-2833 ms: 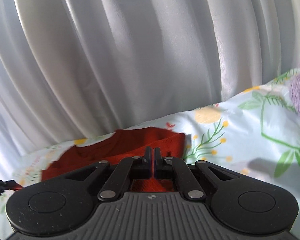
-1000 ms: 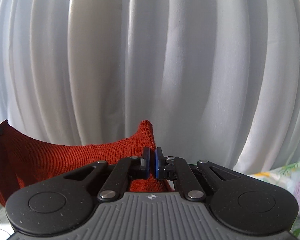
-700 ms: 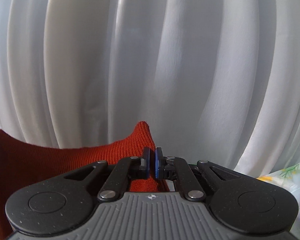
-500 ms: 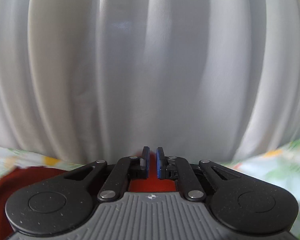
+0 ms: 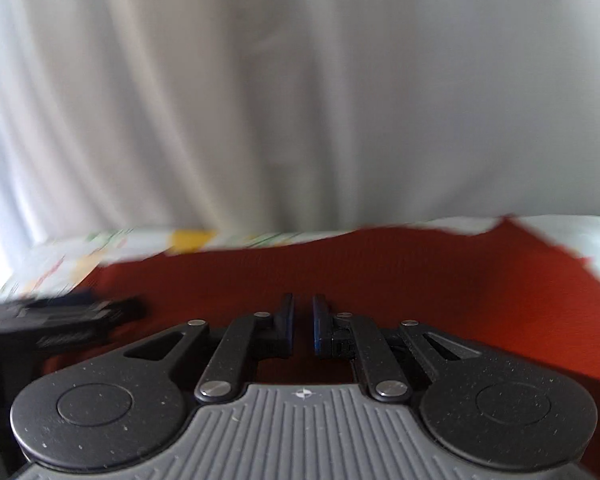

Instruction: Fold small clothes

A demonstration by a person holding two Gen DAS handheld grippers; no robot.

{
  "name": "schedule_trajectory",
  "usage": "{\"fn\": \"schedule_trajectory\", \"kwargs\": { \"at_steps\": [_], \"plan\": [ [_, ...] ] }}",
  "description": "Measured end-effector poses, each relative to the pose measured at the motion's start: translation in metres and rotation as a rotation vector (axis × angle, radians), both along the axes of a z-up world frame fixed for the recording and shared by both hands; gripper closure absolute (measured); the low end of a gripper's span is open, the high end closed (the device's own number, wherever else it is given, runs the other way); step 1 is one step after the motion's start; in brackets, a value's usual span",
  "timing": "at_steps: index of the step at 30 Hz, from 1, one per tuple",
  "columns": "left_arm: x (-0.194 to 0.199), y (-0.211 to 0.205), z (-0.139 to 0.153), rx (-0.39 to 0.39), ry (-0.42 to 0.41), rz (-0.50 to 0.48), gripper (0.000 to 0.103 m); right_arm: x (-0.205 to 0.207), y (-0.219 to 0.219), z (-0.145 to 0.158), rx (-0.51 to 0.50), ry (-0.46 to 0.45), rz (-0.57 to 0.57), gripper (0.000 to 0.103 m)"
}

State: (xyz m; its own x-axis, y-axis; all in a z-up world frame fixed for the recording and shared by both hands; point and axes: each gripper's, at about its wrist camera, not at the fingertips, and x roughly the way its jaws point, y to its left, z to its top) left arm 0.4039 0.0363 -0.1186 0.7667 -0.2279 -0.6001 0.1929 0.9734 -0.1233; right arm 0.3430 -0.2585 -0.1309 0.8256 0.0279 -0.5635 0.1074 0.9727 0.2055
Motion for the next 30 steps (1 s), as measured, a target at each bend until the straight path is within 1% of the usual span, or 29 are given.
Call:
{"fn": "schedule_trajectory", "kwargs": {
  "at_steps": [2, 3, 4, 5, 6, 7, 10, 12, 13, 14, 16, 17, 18, 19, 21, 22, 23, 25, 27, 29, 30],
  "plan": [
    [0.000, 0.002, 0.000, -0.021, -0.002, -0.007, 0.009, -0.008, -0.039, -0.002, 0.050, -0.012, -0.085, 0.096],
    [0.001, 0.001, 0.000, -0.022, -0.002, -0.011, 0.007, -0.013, -0.051, -0.002, 0.060, -0.026, -0.119, 0.099],
    [0.001, 0.001, -0.001, -0.021, -0.002, -0.015, 0.006, -0.018, -0.060, -0.002, 0.085, -0.034, -0.157, 0.099],
    [0.000, 0.000, 0.000, -0.019, -0.002, -0.015, 0.006, -0.022, -0.061, -0.004, 0.086, -0.034, -0.191, 0.099],
    [-0.001, 0.000, 0.000, -0.019, -0.002, -0.015, 0.006, -0.024, -0.062, -0.006, 0.098, -0.036, -0.205, 0.099],
    [0.000, 0.000, 0.000, -0.022, -0.002, -0.016, 0.006, -0.024, -0.061, -0.005, 0.092, -0.035, -0.209, 0.099],
    [-0.003, 0.003, 0.001, -0.038, 0.000, -0.017, 0.007, -0.022, -0.048, -0.002, 0.010, -0.020, -0.202, 0.098],
    [-0.006, 0.007, 0.003, -0.048, -0.003, -0.018, 0.007, -0.026, -0.045, 0.001, -0.004, -0.017, -0.205, 0.097],
    [-0.010, 0.010, 0.004, -0.049, -0.011, -0.015, 0.009, -0.029, -0.045, 0.002, -0.004, -0.015, -0.211, 0.097],
    [-0.014, 0.013, 0.006, -0.042, -0.023, -0.003, 0.009, -0.030, -0.056, 0.004, -0.013, -0.008, -0.220, 0.097],
    [-0.023, 0.024, 0.011, 0.003, -0.034, 0.062, 0.009, -0.024, -0.054, 0.006, -0.085, 0.025, -0.251, 0.097],
    [-0.030, 0.033, 0.013, 0.005, -0.040, 0.095, 0.009, -0.031, -0.052, 0.010, -0.100, 0.019, -0.255, 0.097],
    [-0.037, 0.044, 0.014, -0.013, -0.035, 0.129, 0.010, -0.039, -0.053, 0.014, -0.087, 0.009, -0.247, 0.094],
    [-0.046, 0.056, 0.017, -0.050, -0.030, 0.151, 0.010, -0.051, -0.053, 0.020, -0.048, -0.002, -0.228, 0.091],
    [-0.068, 0.078, 0.023, -0.129, -0.022, 0.187, 0.010, -0.080, -0.054, 0.028, 0.051, -0.024, -0.193, 0.081],
    [-0.080, 0.087, 0.025, -0.164, -0.016, 0.205, 0.010, -0.096, -0.055, 0.031, 0.093, -0.023, -0.181, 0.079],
    [-0.092, 0.094, 0.026, -0.197, -0.009, 0.219, 0.010, -0.111, -0.056, 0.033, 0.128, -0.023, -0.178, 0.079],
    [-0.114, 0.104, 0.027, -0.260, 0.041, 0.228, 0.011, -0.142, -0.056, 0.033, 0.178, -0.015, -0.174, 0.078],
    [-0.134, 0.111, 0.025, -0.318, 0.086, 0.230, 0.011, -0.163, -0.053, 0.029, 0.176, 0.010, -0.167, 0.079],
    [-0.149, 0.113, 0.025, -0.356, 0.122, 0.215, 0.012, -0.174, -0.049, 0.026, 0.096, 0.055, -0.175, 0.079],
    [-0.155, 0.113, 0.026, -0.367, 0.136, 0.212, 0.013, -0.179, -0.047, 0.025, 0.062, 0.069, -0.181, 0.081]
  ]
}}
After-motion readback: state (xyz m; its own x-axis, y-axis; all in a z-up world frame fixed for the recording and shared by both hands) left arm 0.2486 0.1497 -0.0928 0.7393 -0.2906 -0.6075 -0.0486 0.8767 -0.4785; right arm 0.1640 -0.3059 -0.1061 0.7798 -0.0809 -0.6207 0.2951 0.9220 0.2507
